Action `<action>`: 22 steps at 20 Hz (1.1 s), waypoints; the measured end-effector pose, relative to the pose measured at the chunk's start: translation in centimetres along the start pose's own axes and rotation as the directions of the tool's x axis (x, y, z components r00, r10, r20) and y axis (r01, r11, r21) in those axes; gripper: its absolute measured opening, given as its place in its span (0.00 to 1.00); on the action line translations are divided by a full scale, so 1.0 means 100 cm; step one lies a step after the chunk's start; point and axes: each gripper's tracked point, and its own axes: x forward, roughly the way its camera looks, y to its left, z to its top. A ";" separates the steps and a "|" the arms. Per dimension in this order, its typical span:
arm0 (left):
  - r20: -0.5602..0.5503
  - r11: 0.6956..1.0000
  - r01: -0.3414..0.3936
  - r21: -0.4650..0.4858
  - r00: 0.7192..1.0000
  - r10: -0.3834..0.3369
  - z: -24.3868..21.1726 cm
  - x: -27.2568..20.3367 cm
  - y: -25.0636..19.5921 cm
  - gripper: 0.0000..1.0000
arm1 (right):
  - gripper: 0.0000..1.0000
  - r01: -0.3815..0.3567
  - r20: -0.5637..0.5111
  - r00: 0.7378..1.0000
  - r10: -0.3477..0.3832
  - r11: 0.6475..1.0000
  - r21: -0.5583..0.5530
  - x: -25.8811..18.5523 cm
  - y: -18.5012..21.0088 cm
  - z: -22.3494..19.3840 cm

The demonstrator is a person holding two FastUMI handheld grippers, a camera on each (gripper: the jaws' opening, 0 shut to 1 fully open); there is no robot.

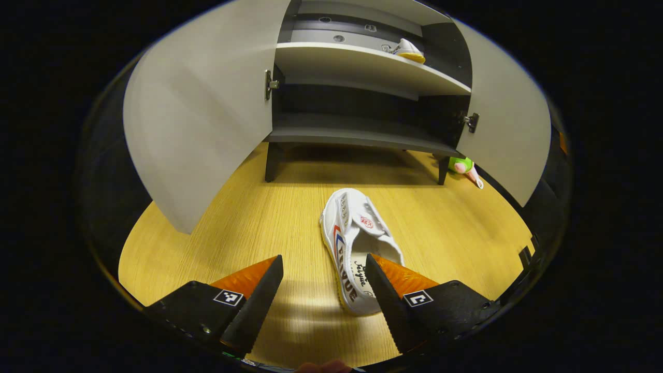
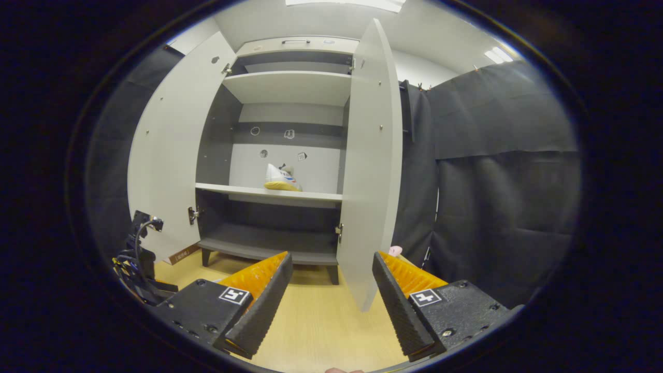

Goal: Grab one shoe with the right hand and put it into the shoe cabinet, grab the other shoe with the left hand and put it into the shoe cabinet; then close the right door with the right hand and the left door with the left hand.

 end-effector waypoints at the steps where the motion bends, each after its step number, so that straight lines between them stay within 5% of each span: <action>1: -0.010 1.000 -0.005 -0.002 1.000 0.005 -0.002 0.008 0.002 0.96 | 0.97 0.005 -0.007 1.000 -0.005 1.000 0.001 0.001 -0.002 -0.002; 14: 0.013 1.000 -0.015 0.005 1.000 0.015 0.012 0.077 0.004 0.97 | 0.98 0.043 -0.065 0.997 -0.044 0.999 -0.013 0.025 -0.015 -0.016; 16: 0.035 1.000 0.011 0.000 0.999 -0.011 0.016 0.082 -0.003 0.90 | 0.98 0.043 -0.066 0.997 -0.043 0.999 -0.008 0.027 -0.013 -0.016; 19: 0.062 0.998 0.054 -0.029 0.997 -0.053 0.019 0.084 -0.017 0.68 | 0.98 0.042 -0.073 0.996 -0.043 0.999 -0.016 0.030 -0.011 -0.019; 20: 0.074 0.998 0.047 -0.039 0.996 -0.044 0.020 0.084 -0.018 0.51 | 0.98 0.040 -0.076 0.996 -0.042 0.999 -0.020 0.030 -0.011 -0.020; 22: 0.094 0.999 0.010 -0.047 0.996 -0.005 0.023 0.087 -0.011 0.43 | 0.98 0.036 -0.082 0.996 -0.039 0.999 -0.032 0.030 -0.011 -0.022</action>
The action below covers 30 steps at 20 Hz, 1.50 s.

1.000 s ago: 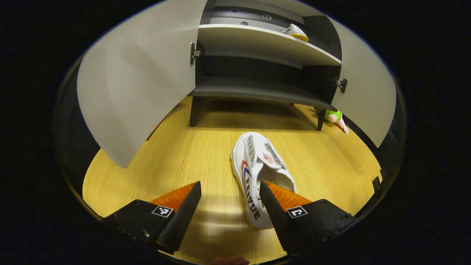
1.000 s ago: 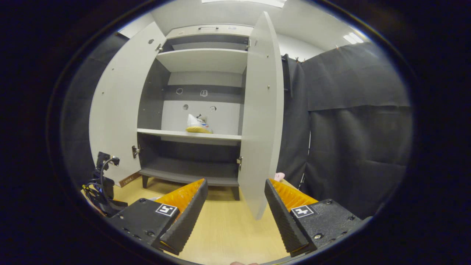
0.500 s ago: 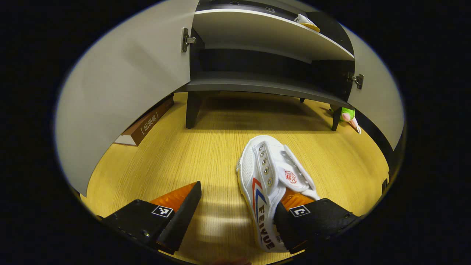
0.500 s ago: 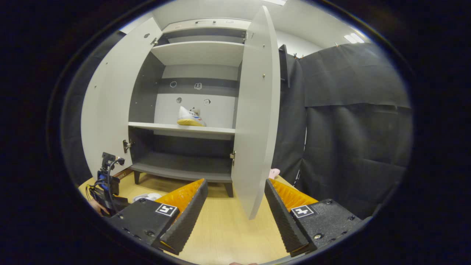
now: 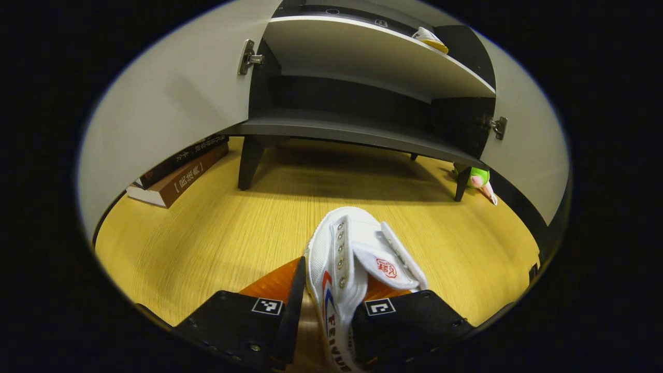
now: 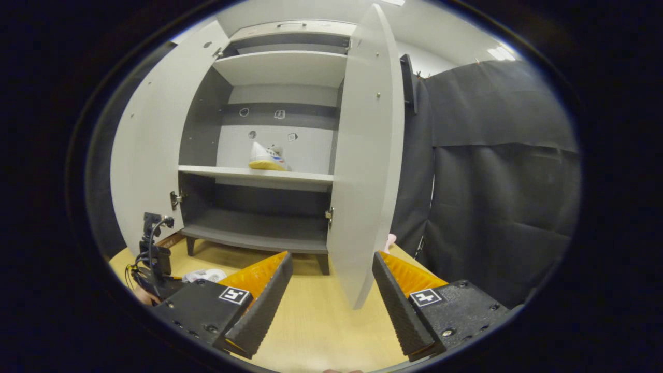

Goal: Grab one shoe with the right hand and put it into the shoe cabinet, grab the other shoe with the left hand and put it into the shoe cabinet; then close the right door with the right hand and the left door with the left hand.

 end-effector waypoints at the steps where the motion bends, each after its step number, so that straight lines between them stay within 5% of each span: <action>1: -0.004 1.000 -0.017 -0.015 1.000 0.017 -0.001 0.003 0.005 0.25 | 0.98 -0.003 -0.003 1.000 0.003 1.000 -0.003 0.001 0.000 -0.001; 2: 0.010 1.000 -0.005 -0.029 1.000 0.005 0.001 0.002 0.004 0.07 | 0.98 -0.007 -0.005 1.000 0.007 1.000 -0.006 0.001 0.001 -0.001; 4: -0.002 0.999 -0.013 -0.044 1.000 0.013 -0.003 0.003 0.008 0.13 | 0.98 -0.010 -0.005 1.000 0.010 1.000 -0.014 0.002 0.000 -0.001; 5: -0.001 0.999 -0.015 -0.045 1.000 0.015 -0.002 0.003 0.009 0.03 | 0.98 -0.013 -0.005 1.000 0.013 1.000 -0.017 0.001 0.000 -0.002; 12: 0.079 0.999 -0.044 -0.001 0.996 0.044 0.035 -0.052 -0.003 0.01 | 0.98 -0.057 0.021 0.998 0.058 0.998 -0.038 0.003 0.017 0.010; 16: 0.275 1.000 -0.009 0.011 0.961 0.006 0.127 -0.124 -0.026 0.01 | 0.98 -0.094 0.034 0.995 0.095 0.995 -0.040 0.001 0.031 0.012; 19: 0.430 0.995 -0.101 -0.006 0.898 0.094 0.208 -0.166 -0.022 0.00 | 0.98 -0.123 0.047 0.991 0.125 0.992 -0.037 -0.003 0.042 0.015; 21: 0.473 0.996 -0.081 -0.035 0.877 0.088 0.256 -0.170 -0.026 0.01 | 0.98 -0.138 0.061 0.988 0.140 0.990 -0.034 -0.007 0.044 0.019; 25: 0.459 0.996 -0.053 -0.073 0.885 0.081 0.340 -0.146 -0.032 0.00 | 0.98 -0.145 0.073 0.986 0.148 0.988 -0.044 -0.006 0.044 0.023; 30: 0.384 0.991 -0.115 0.062 0.920 0.082 0.439 -0.079 -0.039 0.00 | 0.98 -0.124 0.064 0.990 0.126 0.992 -0.031 -0.007 0.042 0.020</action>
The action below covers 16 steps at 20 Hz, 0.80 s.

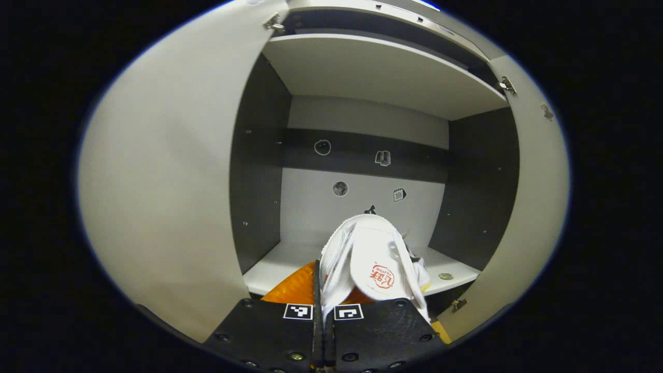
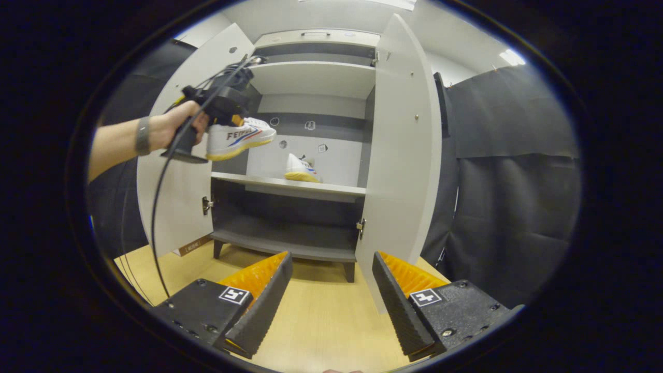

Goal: Grab one shoe with the right hand and put it into the shoe cabinet, grab the other shoe with the left hand and put it into the shoe cabinet; then close the right door with the right hand and the left door with the left hand.

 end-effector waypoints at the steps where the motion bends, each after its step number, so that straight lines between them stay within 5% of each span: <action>1: -0.028 1.000 -0.005 0.028 1.000 0.005 0.004 0.019 -0.004 0.01 | 0.98 0.013 0.000 1.000 -0.013 1.000 0.003 -0.005 -0.002 -0.001; 6: -0.249 0.998 -0.026 0.062 0.968 0.041 -0.038 0.061 -0.024 0.01 | 0.97 0.060 -0.010 0.998 -0.060 0.997 0.050 -0.019 -0.011 -0.006; 10: -0.296 0.993 -0.082 0.088 0.949 0.105 -0.056 0.093 -0.014 0.01 | 0.97 0.111 -0.033 0.993 -0.110 0.992 0.055 -0.028 -0.034 -0.018; 16: -0.428 0.998 -0.052 -0.033 0.903 0.033 -0.083 0.124 -0.024 0.01 | 0.98 0.133 -0.059 0.990 -0.131 0.991 0.026 -0.025 -0.040 -0.028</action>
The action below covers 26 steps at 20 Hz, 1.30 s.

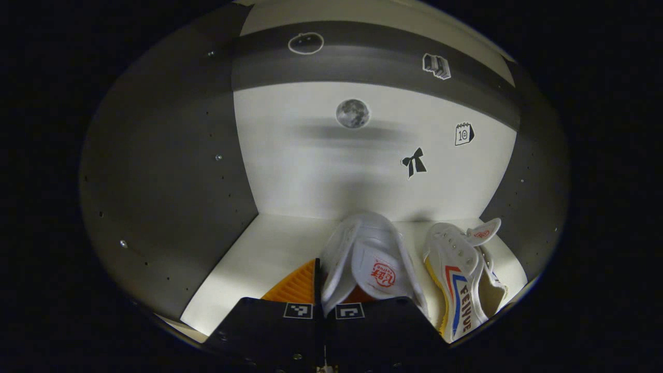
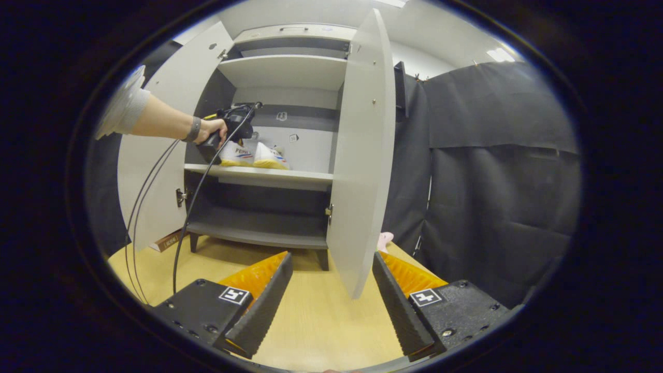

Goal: Grab one shoe with the right hand and put it into the shoe cabinet, grab the other shoe with the left hand and put it into the shoe cabinet; then close the right door with the right hand and the left door with the left hand.

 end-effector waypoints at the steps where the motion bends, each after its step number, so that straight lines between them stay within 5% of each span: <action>1: -0.010 1.000 0.003 -0.005 1.000 -0.003 -0.002 0.003 -0.001 0.14 | 0.98 -0.003 0.000 1.000 0.003 1.000 0.001 0.001 0.001 0.002; 2: -0.024 1.000 0.012 -0.008 1.000 -0.013 -0.005 0.006 -0.003 0.05 | 0.98 -0.006 0.002 1.000 0.006 1.000 0.001 0.003 0.001 0.002; 3: -0.022 1.000 0.016 -0.005 1.000 -0.017 -0.004 0.005 -0.004 0.10 | 0.98 -0.006 0.005 1.000 0.006 1.000 0.000 0.004 0.000 0.004; 4: -0.020 1.000 0.030 -0.007 0.999 -0.030 -0.003 0.007 -0.004 0.04 | 0.98 -0.007 0.005 1.000 0.007 1.000 -0.001 0.006 0.000 0.004; 5: -0.016 0.999 0.046 -0.016 0.999 -0.047 -0.001 0.002 -0.008 0.17 | 0.98 -0.009 0.006 1.000 0.009 1.000 0.000 0.006 0.000 0.004; 11: -0.005 0.992 0.121 -0.045 0.993 -0.121 0.004 -0.034 -0.011 0.31 | 0.98 -0.041 0.004 0.999 0.041 0.999 0.007 0.009 0.005 0.005; 13: 0.011 0.984 0.166 -0.057 0.986 -0.166 0.006 -0.062 -0.013 0.48 | 0.98 -0.052 0.013 0.999 0.052 0.999 0.004 0.008 0.008 0.007; 14: 0.046 0.980 0.192 -0.052 0.981 -0.189 0.009 -0.079 -0.014 0.48 | 0.98 -0.058 0.020 0.998 0.057 0.998 0.003 0.007 0.009 0.009; 15: 0.090 0.975 0.217 -0.040 0.973 -0.213 0.013 -0.098 -0.015 0.31 | 0.98 -0.064 0.024 0.998 0.064 0.998 0.002 0.005 0.011 0.010; 22: 0.308 0.929 0.367 0.044 0.880 -0.362 -0.031 -0.240 -0.015 0.31 | 0.98 -0.143 0.027 0.989 0.144 0.989 -0.034 -0.002 0.034 0.014; 26: 0.468 0.958 0.244 0.149 0.836 -0.286 -0.086 -0.295 0.006 0.31 | 0.98 -0.197 0.039 0.979 0.199 0.979 -0.053 -0.010 0.052 0.024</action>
